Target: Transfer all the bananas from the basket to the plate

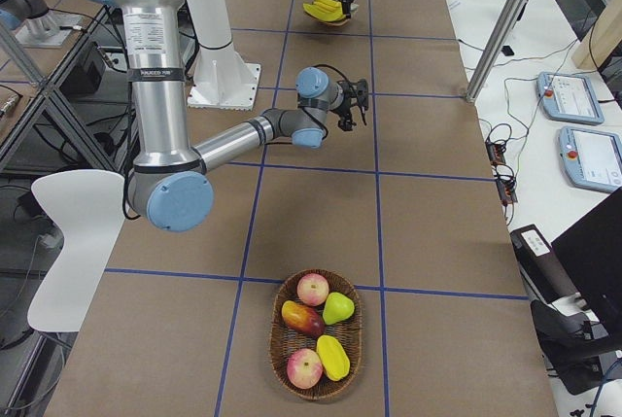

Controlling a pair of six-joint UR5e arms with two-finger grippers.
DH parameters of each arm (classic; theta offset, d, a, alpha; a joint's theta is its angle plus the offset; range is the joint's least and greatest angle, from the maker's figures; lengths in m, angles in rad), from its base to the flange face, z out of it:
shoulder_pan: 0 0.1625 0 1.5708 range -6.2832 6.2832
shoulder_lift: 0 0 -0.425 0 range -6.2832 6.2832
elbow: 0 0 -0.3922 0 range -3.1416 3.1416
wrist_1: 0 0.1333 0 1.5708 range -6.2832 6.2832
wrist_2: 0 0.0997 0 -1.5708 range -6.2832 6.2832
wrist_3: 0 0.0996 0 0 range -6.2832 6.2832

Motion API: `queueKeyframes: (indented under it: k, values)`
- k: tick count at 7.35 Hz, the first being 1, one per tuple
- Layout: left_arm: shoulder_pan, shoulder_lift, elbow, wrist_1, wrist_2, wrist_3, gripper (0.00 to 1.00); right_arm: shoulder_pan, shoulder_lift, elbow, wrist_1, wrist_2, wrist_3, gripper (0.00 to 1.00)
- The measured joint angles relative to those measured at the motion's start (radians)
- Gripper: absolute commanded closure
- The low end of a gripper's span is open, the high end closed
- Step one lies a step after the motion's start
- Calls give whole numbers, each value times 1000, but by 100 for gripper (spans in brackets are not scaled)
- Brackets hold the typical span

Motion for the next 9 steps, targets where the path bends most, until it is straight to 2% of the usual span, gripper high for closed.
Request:
queueKeyframes:
  k: [2, 3, 5, 7, 9]
  values:
    - [-154, 22, -4, 2, -172, 192, 1, 204, -48, -41, -85, 254, -235, 0]
    - [-235, 46, 7, 6, -249, 303, 1, 284, -47, -58, -169, 334, -356, 0]
    - [-377, 84, 66, 9, -367, 516, 1, 382, 12, -66, -456, 395, -621, 0]
    - [-528, 97, 185, 6, -487, 703, 1, 483, 56, -63, -741, 424, -881, 0]
    - [-652, 96, 311, 1, -605, 801, 1, 569, 42, -56, -890, 444, -1046, 0]
